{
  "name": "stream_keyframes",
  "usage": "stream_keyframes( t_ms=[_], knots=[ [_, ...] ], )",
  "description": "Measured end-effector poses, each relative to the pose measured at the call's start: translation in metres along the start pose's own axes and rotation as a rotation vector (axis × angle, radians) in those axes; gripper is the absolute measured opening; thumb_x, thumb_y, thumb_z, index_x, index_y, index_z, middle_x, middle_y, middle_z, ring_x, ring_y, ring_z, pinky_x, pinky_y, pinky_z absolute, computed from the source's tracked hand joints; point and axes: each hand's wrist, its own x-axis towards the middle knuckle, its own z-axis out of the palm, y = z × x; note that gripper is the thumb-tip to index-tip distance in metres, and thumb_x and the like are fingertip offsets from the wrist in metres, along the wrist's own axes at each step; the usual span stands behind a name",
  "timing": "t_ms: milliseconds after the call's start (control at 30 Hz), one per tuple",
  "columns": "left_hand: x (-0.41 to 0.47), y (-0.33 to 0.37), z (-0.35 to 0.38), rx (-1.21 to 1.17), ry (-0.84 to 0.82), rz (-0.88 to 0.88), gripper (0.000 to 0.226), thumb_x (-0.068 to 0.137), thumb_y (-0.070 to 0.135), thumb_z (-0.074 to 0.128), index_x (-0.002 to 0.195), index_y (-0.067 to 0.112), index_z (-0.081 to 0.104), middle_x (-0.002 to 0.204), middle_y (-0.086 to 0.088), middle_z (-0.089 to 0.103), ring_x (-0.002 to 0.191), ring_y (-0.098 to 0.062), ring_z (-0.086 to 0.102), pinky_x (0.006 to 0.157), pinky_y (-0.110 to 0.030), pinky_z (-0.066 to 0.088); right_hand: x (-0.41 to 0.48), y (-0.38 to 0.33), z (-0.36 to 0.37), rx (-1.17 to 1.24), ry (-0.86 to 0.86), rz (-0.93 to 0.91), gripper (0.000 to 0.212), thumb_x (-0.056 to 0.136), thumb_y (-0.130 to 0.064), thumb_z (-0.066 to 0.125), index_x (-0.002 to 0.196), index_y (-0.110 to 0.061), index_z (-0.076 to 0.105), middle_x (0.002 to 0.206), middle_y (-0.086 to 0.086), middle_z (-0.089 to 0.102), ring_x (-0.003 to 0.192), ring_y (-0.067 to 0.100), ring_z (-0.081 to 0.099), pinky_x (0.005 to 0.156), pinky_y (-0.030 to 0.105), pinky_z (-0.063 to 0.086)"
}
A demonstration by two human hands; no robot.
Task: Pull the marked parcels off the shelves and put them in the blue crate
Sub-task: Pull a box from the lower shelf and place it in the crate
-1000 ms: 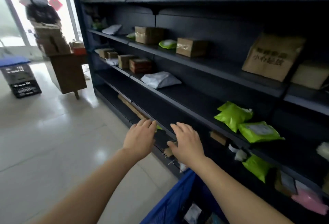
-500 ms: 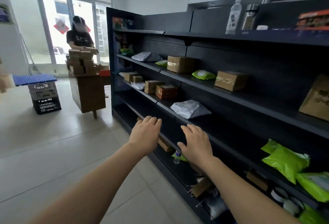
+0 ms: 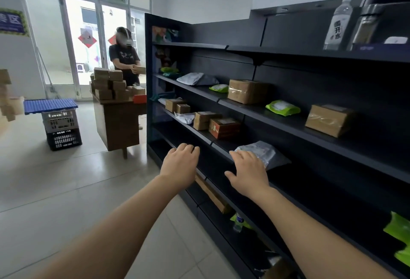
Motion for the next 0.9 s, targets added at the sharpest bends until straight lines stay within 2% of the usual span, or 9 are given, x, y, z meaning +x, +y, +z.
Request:
stream_keyframes(
  t_ms=[233,600,733,900],
  knots=[
    [0.105,-0.038,0.046,-0.007,-0.001,-0.008,0.065,0.088,0.032,0.063,0.144,0.017,0.034,0.140,-0.001,0.046,0.132,-0.021,0.038,0.107,-0.036,0.036,0.117,0.017,0.033,0.000,-0.009,0.010,0.060,0.093,-0.041,0.054,0.144,-0.019,0.033,0.146,0.004,0.039,0.138,0.023,0.031,0.112,0.037,0.031],
    [0.237,-0.103,0.129,-0.039,-0.061,-0.014,0.057,0.088,0.028,0.060,0.139,0.016,0.039,0.136,-0.001,0.049,0.128,-0.020,0.042,0.104,-0.036,0.040,0.267,0.035,0.092,-0.022,-0.064,0.069,0.061,0.092,-0.042,0.055,0.144,-0.020,0.034,0.145,0.003,0.040,0.137,0.023,0.032,0.109,0.037,0.032],
    [0.293,-0.130,0.164,-0.048,-0.066,0.018,0.064,0.088,0.032,0.062,0.144,0.016,0.035,0.139,-0.002,0.047,0.131,-0.020,0.040,0.104,-0.036,0.039,0.325,0.035,0.122,-0.025,-0.073,0.117,0.062,0.093,-0.042,0.055,0.146,-0.019,0.032,0.148,0.004,0.037,0.139,0.023,0.030,0.111,0.037,0.031],
    [0.366,-0.165,0.201,-0.063,-0.090,0.088,0.051,0.086,0.030,0.063,0.132,0.018,0.044,0.131,-0.001,0.052,0.125,-0.020,0.044,0.099,-0.035,0.040,0.396,0.037,0.151,-0.011,-0.094,0.204,0.063,0.092,-0.042,0.055,0.146,-0.020,0.032,0.149,0.004,0.037,0.139,0.023,0.030,0.111,0.038,0.030]
  ],
)
